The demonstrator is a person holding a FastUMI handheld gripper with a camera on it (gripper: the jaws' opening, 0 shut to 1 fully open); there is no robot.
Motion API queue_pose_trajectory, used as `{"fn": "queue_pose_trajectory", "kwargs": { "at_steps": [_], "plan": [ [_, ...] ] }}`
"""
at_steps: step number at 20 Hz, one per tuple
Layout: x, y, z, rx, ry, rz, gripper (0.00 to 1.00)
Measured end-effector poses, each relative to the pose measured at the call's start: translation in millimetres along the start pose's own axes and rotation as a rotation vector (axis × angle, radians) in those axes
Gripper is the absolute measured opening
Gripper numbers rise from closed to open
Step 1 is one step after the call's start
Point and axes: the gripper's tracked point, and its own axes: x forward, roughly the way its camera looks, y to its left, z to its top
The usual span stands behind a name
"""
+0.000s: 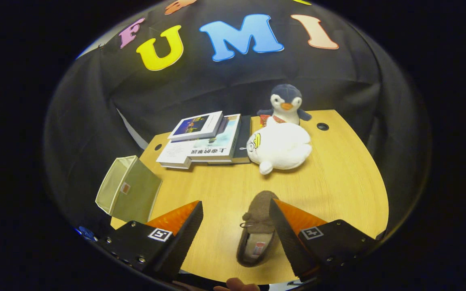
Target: Open the storage box then place both shoes into the box .Put the left shoe in first, then the right shoe, with the right side of both shoes facing outward in a uniform manner.
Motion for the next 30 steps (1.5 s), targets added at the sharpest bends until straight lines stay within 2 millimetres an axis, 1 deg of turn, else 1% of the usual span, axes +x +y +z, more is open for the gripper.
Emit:
{"fn": "queue_pose_trajectory", "kwargs": {
  "at_steps": [3,6,8,12,14,17,20,21,22,24,25,26,27,28,30],
  "plan": [
    [2.2,-22.7,-17.7,0.006,0.028,-0.035,1.0],
    [12.9,-41.8,-44.9,-0.006,0.083,-0.058,0.99],
    [17.5,-50.4,-64.9,-0.013,0.136,-0.068,1.0],
    [34.4,-64.4,-93.5,-0.074,0.221,-0.081,1.0],
    [45.2,-70.2,-102.7,-0.092,0.248,-0.082,1.0],
    [65.3,-84.4,-113.8,-0.119,0.279,-0.102,1.0],
    [85.0,-98.5,-112.4,-0.118,0.274,-0.137,1.0],
    [89.4,-100.1,-110.2,-0.104,0.268,-0.135,1.0],
    [94.4,-96.5,-107.7,-0.081,0.262,-0.116,0.99],
    [102.5,-79.3,-110.5,-0.008,0.282,-0.034,0.76],
    [100.2,-77.3,-108.4,0.011,0.284,-0.054,0.49],
    [103.9,-87.6,-109.0,0.004,0.277,-0.095,0.23],
    [99.7,-88.7,-104.6,-0.005,0.272,-0.114,0.01],
    [95.7,-87.3,-103.8,-0.011,0.273,-0.114,0.01],
    [90.3,-81.2,-95.9,0.014,0.266,-0.109,0.01]
  ]
}}
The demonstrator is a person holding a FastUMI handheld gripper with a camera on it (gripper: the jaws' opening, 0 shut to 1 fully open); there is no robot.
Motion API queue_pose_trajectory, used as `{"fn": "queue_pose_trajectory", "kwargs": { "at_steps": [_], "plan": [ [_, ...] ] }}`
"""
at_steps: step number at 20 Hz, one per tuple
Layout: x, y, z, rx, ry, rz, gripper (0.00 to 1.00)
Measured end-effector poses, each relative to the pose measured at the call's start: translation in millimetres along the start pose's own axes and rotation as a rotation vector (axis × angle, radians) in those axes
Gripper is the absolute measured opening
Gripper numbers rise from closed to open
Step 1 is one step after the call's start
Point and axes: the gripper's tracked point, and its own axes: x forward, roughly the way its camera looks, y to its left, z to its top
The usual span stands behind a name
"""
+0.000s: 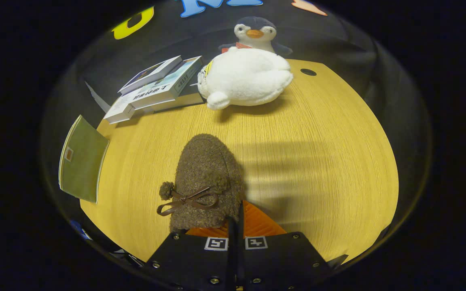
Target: Open the storage box then place both shoes into the box .Put the left shoe in first, then the right shoe, with the right side of both shoes facing outward in a uniform manner.
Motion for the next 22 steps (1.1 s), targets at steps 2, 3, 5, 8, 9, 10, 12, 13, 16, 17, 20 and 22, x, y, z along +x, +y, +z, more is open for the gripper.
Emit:
{"fn": "queue_pose_trajectory", "kwargs": {
  "at_steps": [2,3,5,8,9,10,12,13,16,17,20,22],
  "plan": [
    [-13.6,-1.0,13.8,-0.004,-0.025,-0.026,0.01],
    [-21.7,2.6,22.2,-0.006,-0.042,-0.028,0.01],
    [-38.3,14.8,33.7,0.006,-0.056,-0.026,0.01],
    [-63.2,39.2,55.2,0.016,-0.098,-0.012,0.01],
    [-70.4,49.8,62.9,0.028,-0.113,-0.004,0.01],
    [-78.0,61.7,67.6,0.037,-0.122,0.006,0.01],
    [-89.2,85.0,78.1,0.045,-0.136,0.02,0.01],
    [-94.5,97.9,83.3,0.041,-0.143,0.031,0.01],
    [-105.3,137.4,96.0,0.011,-0.154,0.052,0.01],
    [-109.0,152.2,99.1,0.002,-0.156,0.063,0.01],
    [-115.0,194.1,105.4,-0.033,-0.153,0.094,0.01],
    [-113.1,218.9,107.3,-0.068,-0.151,0.107,0.01]
  ]
}}
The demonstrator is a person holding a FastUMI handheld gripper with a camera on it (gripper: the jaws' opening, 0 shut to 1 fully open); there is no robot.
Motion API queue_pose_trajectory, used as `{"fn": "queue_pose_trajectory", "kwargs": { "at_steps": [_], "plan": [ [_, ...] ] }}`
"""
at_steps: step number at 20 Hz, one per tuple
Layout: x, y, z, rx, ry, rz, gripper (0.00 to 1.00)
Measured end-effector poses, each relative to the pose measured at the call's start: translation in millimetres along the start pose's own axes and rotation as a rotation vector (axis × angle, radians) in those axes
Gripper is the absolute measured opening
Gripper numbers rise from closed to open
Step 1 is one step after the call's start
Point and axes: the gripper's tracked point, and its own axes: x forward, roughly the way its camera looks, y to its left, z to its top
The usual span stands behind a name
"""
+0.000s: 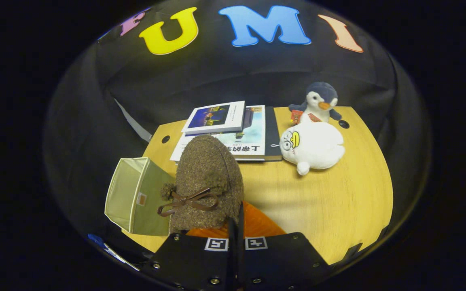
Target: Open the storage box then place both shoes into the box .Put the left shoe in first, then the right shoe, with the right side of both shoes facing outward in a uniform manner.
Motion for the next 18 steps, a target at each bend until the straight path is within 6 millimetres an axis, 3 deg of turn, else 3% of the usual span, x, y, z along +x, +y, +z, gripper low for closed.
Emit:
{"fn": "queue_pose_trajectory", "kwargs": {
  "at_steps": [6,18],
  "plan": [
    [12.0,71.4,2.3,-0.045,0.022,0.056,0.01],
    [29.6,188.0,15.4,-0.164,0.046,0.127,0.01]
  ]
}}
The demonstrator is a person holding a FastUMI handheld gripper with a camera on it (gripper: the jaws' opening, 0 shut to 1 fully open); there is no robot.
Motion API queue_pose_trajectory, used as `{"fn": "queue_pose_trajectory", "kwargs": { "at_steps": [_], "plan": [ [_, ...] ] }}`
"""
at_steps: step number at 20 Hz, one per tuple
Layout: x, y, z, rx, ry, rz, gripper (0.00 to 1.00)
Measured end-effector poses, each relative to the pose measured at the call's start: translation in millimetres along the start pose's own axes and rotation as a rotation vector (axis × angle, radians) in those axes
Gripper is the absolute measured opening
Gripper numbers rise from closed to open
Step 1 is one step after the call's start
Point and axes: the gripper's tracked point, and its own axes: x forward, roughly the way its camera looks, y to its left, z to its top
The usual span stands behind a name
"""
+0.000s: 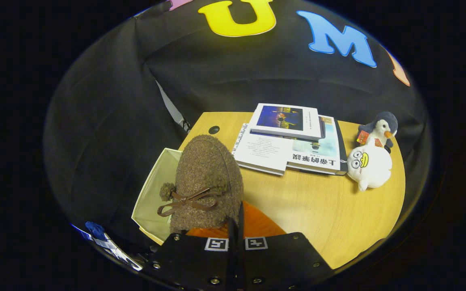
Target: Open the storage box then place both shoes into the box .Put the left shoe in first, then the right shoe, with the right side of both shoes facing outward in a uniform manner.
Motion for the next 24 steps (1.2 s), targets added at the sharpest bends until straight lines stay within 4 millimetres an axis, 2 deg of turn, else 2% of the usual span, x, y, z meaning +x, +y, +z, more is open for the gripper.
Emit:
{"fn": "queue_pose_trajectory", "kwargs": {
  "at_steps": [4,7,8,14,21,22,23,24],
  "plan": [
    [16.6,43.3,10.6,0.014,0.019,0.042,0.01],
    [29.2,67.4,13.8,-0.016,0.037,0.055,0.01],
    [39.8,72.6,11.3,-0.022,0.046,0.061,0.01],
    [63.1,106.4,6.2,-0.041,0.088,0.066,0.01],
    [83.0,127.3,-4.0,-0.061,0.114,0.088,0.03],
    [83.5,129.5,-6.2,-0.07,0.117,0.098,0.08],
    [76.8,127.5,-5.6,-0.08,0.123,0.104,0.18],
    [82.8,124.9,-12.1,-0.087,0.129,0.101,0.25]
  ]
}}
